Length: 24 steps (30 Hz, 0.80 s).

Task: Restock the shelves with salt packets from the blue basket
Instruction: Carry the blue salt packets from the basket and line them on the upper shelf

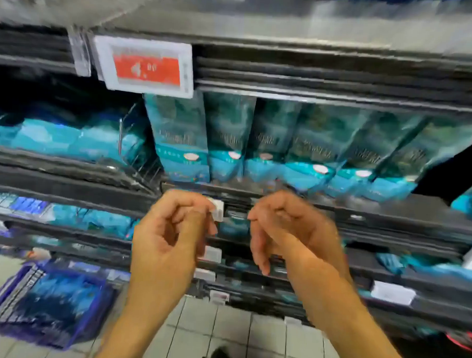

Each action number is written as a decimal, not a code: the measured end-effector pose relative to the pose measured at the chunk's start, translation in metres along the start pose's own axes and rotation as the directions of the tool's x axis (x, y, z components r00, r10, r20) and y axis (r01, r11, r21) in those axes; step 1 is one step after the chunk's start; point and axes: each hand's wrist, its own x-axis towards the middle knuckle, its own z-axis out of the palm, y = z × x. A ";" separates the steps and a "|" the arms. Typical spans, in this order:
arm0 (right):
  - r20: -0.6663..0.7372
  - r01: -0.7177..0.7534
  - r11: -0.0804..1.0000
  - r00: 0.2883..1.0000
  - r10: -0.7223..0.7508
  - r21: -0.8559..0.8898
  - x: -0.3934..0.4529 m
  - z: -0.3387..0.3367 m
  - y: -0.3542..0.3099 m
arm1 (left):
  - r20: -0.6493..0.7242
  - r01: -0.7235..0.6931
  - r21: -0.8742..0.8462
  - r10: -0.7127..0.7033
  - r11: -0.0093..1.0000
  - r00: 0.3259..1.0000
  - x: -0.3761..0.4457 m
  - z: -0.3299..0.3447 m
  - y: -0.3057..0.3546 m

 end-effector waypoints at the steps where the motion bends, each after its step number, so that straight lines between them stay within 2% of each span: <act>1: -0.035 -0.047 0.998 0.998 0.046 -0.035 -0.008 0.000 0.020 | -0.037 0.075 0.005 -0.075 0.997 0.996 -0.014 -0.009 -0.017; 3: -0.090 -0.138 0.988 0.987 0.132 -0.068 -0.022 -0.003 0.057 | -0.105 0.210 -0.041 -0.213 0.977 0.971 -0.040 -0.024 -0.050; 6: -0.097 -0.286 0.953 0.956 0.277 -0.100 -0.046 -0.006 0.103 | -0.195 0.392 -0.081 -0.401 0.916 0.895 -0.084 -0.047 -0.094; 9: -0.072 -0.382 0.914 0.924 0.376 -0.133 -0.068 -0.008 0.134 | -0.269 0.574 -0.206 -0.610 0.793 0.745 -0.121 -0.069 -0.126; 11: -0.026 -0.407 0.900 0.913 0.408 -0.154 -0.080 -0.010 0.148 | -0.317 0.625 -0.297 -0.692 0.722 0.648 -0.139 -0.080 -0.137; 12: -0.001 -0.416 0.893 0.907 0.422 -0.171 -0.085 -0.011 0.154 | -0.336 0.634 -0.305 -0.703 0.710 0.626 -0.148 -0.085 -0.140; 15: 0.075 -0.430 0.869 0.885 0.459 -0.246 -0.097 -0.014 0.172 | -0.401 0.620 -0.279 -0.675 0.734 0.619 -0.174 -0.092 -0.145; 18: 0.171 -0.477 0.826 0.825 0.539 -0.300 -0.107 -0.017 0.189 | -0.486 0.603 -0.272 -0.648 0.750 0.587 -0.205 -0.090 -0.145; 20: 0.243 -0.488 0.799 0.777 0.581 -0.352 -0.113 -0.019 0.202 | -0.526 0.609 -0.308 -0.664 0.731 0.531 -0.230 -0.083 -0.145; 24: 0.413 -0.435 0.791 0.684 0.601 -0.431 -0.122 -0.008 0.224 | -0.645 0.645 -0.340 -0.669 0.685 0.370 -0.286 -0.078 -0.143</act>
